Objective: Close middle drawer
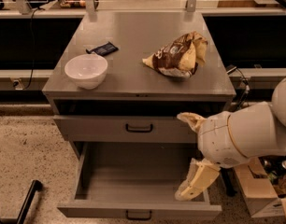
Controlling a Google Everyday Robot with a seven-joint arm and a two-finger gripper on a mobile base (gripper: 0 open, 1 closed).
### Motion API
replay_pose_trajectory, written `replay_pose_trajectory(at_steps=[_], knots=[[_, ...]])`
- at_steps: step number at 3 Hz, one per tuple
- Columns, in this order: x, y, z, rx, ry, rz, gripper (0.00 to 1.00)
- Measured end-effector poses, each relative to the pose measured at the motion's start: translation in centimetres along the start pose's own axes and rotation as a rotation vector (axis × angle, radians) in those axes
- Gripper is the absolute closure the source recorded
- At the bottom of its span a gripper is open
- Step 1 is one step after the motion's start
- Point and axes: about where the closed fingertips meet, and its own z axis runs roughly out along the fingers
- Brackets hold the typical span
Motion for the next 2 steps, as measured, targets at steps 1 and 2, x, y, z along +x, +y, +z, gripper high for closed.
replay_pose_trajectory(at_steps=[1,2], knots=[[3.2,0.3,2.6,0.0,-0.046,0.058,0.0],[8.2,2.3,7.7,0.001,-0.147,0.154,0.0]])
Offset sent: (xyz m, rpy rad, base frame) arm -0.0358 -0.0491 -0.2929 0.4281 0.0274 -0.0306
